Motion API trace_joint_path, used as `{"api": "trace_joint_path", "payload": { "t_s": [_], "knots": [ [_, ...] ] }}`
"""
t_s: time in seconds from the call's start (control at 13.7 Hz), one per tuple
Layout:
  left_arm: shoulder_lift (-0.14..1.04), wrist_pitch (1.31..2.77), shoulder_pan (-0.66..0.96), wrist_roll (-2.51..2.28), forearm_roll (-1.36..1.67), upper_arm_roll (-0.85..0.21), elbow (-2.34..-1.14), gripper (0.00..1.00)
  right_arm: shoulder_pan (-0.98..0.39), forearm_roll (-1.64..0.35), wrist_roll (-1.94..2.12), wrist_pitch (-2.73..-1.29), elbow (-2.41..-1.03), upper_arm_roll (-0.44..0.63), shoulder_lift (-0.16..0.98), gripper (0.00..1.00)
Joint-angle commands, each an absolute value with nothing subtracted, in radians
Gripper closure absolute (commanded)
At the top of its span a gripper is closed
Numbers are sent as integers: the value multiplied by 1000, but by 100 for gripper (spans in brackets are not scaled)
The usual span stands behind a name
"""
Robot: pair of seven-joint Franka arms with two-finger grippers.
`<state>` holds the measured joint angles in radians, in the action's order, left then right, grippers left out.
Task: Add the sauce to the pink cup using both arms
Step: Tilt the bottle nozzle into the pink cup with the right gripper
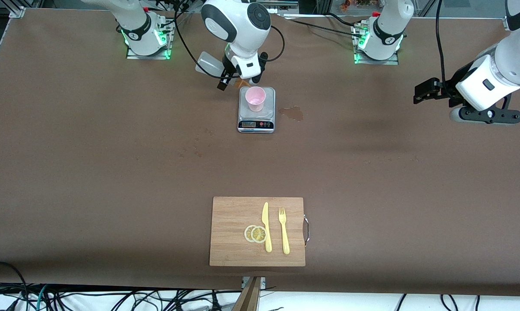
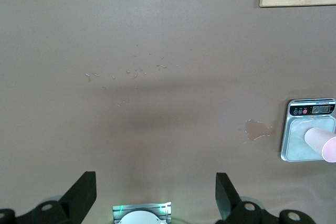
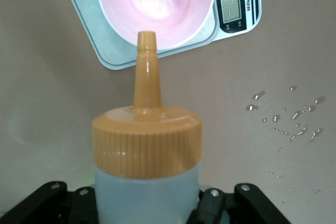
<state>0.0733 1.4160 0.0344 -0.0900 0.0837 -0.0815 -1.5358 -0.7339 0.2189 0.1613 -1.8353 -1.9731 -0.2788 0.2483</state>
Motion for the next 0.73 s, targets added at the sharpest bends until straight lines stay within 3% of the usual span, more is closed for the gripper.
{"api": "trace_joint_path", "payload": {
  "t_s": [0.0, 0.29, 0.66],
  "knots": [
    [81, 1411, 35, -71, 89, -81, -1517, 0, -735, 230, 159, -1806, -1924, -278, 244, 93],
    [81, 1411, 35, -69, 89, -80, -1517, 0, -704, 219, 190, -1776, -1901, -278, 193, 93],
    [81, 1411, 37, -71, 91, -81, -1517, 0, -536, 83, 464, -1753, -1901, -270, 63, 92]
  ]
}}
